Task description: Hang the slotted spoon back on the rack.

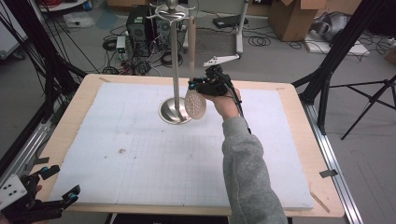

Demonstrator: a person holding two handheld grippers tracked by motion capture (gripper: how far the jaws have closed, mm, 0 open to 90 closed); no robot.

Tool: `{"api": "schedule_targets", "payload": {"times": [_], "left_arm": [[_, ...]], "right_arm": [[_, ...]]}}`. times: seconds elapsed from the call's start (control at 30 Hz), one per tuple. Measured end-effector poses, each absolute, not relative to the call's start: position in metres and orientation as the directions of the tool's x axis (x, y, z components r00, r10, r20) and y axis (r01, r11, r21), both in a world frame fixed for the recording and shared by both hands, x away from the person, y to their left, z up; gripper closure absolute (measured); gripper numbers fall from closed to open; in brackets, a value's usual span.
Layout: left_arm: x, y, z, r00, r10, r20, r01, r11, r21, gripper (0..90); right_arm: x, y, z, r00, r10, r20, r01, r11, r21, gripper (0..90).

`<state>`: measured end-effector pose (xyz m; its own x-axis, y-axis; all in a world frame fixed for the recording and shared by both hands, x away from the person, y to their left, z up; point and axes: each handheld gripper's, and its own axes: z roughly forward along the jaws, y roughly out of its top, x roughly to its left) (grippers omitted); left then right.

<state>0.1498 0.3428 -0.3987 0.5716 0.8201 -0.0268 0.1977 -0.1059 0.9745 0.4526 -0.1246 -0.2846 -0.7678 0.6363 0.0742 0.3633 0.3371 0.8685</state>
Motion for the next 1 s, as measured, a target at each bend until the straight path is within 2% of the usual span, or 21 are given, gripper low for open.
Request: {"api": "schedule_targets", "payload": {"times": [0.2,0.43,0.6,0.73,1.0], "left_arm": [[0.152,0.343,-0.399,0.571,0.82,-0.03,0.198,-0.102,0.975,4.6],[0.155,0.342,-0.399,0.577,0.816,-0.029,0.196,-0.103,0.975,4.5],[0.16,0.341,-0.399,0.58,0.814,-0.033,0.19,-0.096,0.977,4.5],[0.166,0.339,-0.399,0.585,0.81,-0.04,0.185,-0.085,0.979,4.5],[0.179,0.334,-0.401,0.597,0.801,-0.045,0.189,-0.086,0.978,4.5]], "right_arm": [[0.451,-0.123,-0.287,-0.765,0.641,0.059,0.366,0.357,0.86,58.7],[0.442,-0.13,-0.286,-0.749,0.66,0.062,0.357,0.322,0.877,37.9],[0.435,-0.14,-0.294,-0.737,0.671,0.082,0.371,0.3,0.879,19.3],[0.427,-0.145,-0.297,-0.746,0.661,0.084,0.355,0.287,0.89,14.6],[0.409,-0.143,-0.293,-0.783,0.62,0.055,0.316,0.321,0.893,14.7]]}}
